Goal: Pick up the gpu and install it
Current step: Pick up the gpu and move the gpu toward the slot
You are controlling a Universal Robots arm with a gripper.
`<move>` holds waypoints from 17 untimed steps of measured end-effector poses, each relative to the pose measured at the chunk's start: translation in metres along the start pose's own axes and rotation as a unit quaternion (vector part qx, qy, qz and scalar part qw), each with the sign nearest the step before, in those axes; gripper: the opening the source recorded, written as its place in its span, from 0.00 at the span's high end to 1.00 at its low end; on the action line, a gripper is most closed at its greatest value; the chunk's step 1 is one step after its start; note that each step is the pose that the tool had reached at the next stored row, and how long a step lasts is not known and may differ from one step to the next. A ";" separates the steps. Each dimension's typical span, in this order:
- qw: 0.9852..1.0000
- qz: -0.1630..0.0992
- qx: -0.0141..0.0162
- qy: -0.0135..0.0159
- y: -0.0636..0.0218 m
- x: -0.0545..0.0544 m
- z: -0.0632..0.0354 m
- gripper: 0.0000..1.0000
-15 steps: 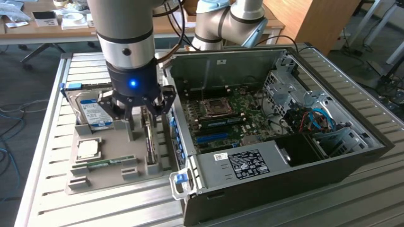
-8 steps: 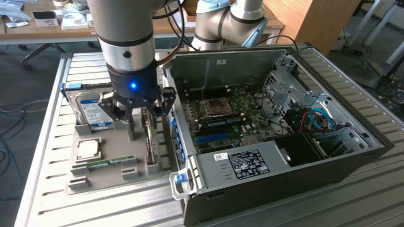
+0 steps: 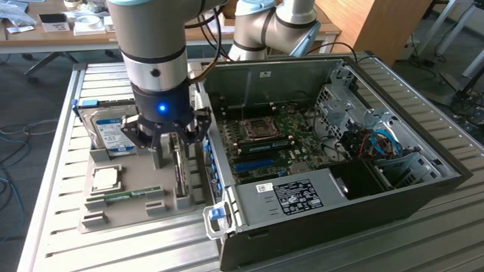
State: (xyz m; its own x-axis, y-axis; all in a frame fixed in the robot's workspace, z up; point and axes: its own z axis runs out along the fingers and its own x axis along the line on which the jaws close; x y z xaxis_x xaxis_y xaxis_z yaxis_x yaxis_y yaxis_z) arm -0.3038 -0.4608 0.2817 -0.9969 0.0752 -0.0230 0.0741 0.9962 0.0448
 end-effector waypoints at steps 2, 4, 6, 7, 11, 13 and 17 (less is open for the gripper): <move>1.000 0.000 0.000 0.000 -0.0001 0.000 0.0037 0.47; 1.000 0.000 0.000 0.000 -0.0003 0.000 0.0073 0.47; 1.000 0.000 0.000 0.000 -0.0005 0.000 0.0109 0.47; 1.000 0.000 0.000 0.000 -0.0005 0.000 0.0126 0.47; 1.000 0.000 0.000 0.000 -0.0006 0.000 0.0134 0.47; 1.000 0.000 0.000 0.000 -0.0006 0.000 0.0144 0.47; 1.000 0.000 0.000 0.000 -0.0001 0.001 0.0202 0.47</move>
State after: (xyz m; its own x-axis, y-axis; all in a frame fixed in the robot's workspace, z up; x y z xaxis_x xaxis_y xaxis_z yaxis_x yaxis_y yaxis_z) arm -0.3039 -0.4600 0.2615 -0.9969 0.0755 -0.0231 0.0744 0.9962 0.0448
